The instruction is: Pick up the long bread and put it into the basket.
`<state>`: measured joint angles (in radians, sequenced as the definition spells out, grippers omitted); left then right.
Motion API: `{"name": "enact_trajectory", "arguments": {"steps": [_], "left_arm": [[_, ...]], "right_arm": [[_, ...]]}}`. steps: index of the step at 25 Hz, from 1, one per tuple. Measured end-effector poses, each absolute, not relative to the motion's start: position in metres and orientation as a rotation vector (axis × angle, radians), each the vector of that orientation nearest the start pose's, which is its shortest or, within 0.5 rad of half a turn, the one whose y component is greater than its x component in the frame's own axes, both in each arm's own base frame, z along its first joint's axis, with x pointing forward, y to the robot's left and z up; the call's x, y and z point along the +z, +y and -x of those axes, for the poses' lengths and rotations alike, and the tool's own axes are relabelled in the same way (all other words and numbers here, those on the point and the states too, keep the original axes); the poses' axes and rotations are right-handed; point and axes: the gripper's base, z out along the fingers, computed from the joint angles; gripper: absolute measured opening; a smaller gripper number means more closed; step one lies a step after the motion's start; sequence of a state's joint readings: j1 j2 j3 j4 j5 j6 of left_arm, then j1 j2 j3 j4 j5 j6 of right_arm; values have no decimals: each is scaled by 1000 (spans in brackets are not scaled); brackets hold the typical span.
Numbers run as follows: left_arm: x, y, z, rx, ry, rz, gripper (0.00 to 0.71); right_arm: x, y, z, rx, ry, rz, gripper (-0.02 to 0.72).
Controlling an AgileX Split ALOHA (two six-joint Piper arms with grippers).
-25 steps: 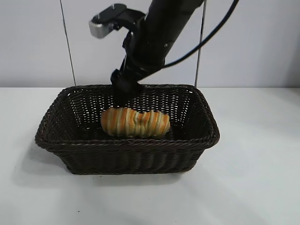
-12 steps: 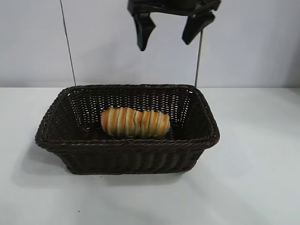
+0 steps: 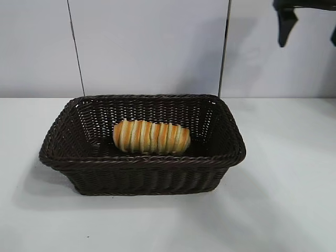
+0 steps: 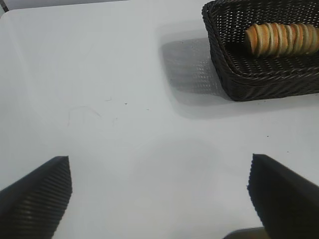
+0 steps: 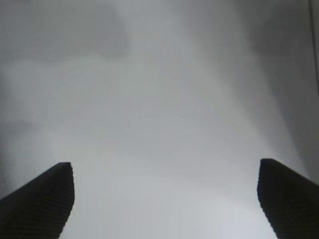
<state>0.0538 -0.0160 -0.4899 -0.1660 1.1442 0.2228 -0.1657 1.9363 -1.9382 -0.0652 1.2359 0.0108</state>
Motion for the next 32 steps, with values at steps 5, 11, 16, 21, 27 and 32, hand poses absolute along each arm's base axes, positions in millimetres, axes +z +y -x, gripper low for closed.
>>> {"name": "enact_trajectory", "arguments": {"steps": [5,11,16,21,27,32], "left_arm": [[269,-14,10,-36,2101,-195,694],[269,-14,10,-36,2101,-195,694],[269,-14,10,-36,2101,-195,694],[269,-14,10,-36,2101,-195,695],[269,-14,10,-36,2101,-195,695],[269,-14,10,-36,2101,-195,695]], "right_arm": [[410,-63,-369,-89,2525,-221,694],[489,-38,-253,-30,2299,-185,694],[501,-20,-141,-64,2170,-150,694],[477,-5,-48,-75,1942,-146,694],[404,2,9,-60,1807,-99,694],[340,4,31,-51,1807,-94,694]]}}
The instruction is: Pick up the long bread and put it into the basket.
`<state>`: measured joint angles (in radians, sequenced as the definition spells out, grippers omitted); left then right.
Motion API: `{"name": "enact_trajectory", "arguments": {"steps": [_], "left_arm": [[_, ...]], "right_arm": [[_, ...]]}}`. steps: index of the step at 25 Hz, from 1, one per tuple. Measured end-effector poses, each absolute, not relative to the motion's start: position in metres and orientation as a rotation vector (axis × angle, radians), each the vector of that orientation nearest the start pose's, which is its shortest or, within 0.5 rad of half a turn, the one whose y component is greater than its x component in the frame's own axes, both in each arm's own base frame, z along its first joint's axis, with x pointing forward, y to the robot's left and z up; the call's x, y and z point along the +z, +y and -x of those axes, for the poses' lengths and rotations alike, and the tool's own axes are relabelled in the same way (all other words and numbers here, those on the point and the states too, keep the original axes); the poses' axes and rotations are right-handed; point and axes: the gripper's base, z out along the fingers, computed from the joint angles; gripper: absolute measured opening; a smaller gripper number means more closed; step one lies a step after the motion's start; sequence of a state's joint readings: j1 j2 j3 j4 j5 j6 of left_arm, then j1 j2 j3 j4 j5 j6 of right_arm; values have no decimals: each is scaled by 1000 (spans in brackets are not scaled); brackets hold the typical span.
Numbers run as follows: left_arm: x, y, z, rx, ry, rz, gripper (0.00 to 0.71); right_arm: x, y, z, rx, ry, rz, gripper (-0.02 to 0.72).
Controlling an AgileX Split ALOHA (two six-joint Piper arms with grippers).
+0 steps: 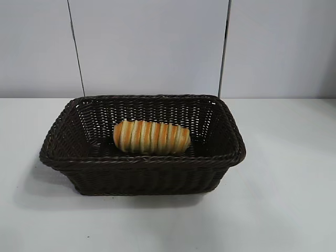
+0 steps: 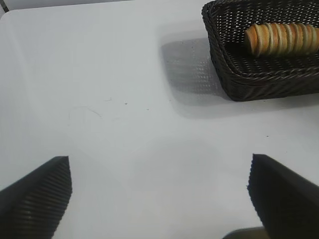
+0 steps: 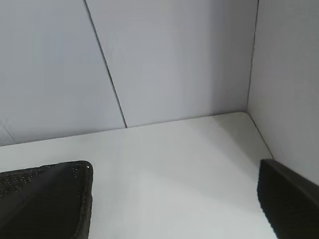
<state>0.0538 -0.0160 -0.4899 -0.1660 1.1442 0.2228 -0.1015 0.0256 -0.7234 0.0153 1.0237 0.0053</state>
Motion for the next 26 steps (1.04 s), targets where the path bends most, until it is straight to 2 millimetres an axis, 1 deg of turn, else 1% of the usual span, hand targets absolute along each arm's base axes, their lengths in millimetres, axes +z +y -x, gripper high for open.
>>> {"name": "enact_trajectory", "arguments": {"steps": [1,3,14,26], "left_arm": [[269,-14,10,-36,2101,-195,695],[269,-14,10,-36,2101,-195,695],[269,-14,10,-36,2101,-195,695],[269,-14,10,-36,2101,-195,695]], "right_arm": [[330,4,31,-50,1816,-96,694],[316,4,26,-49,1858,-98,694],[268,2,5,-43,2069,-103,694],[267,2,5,-43,2076,-103,694]]}}
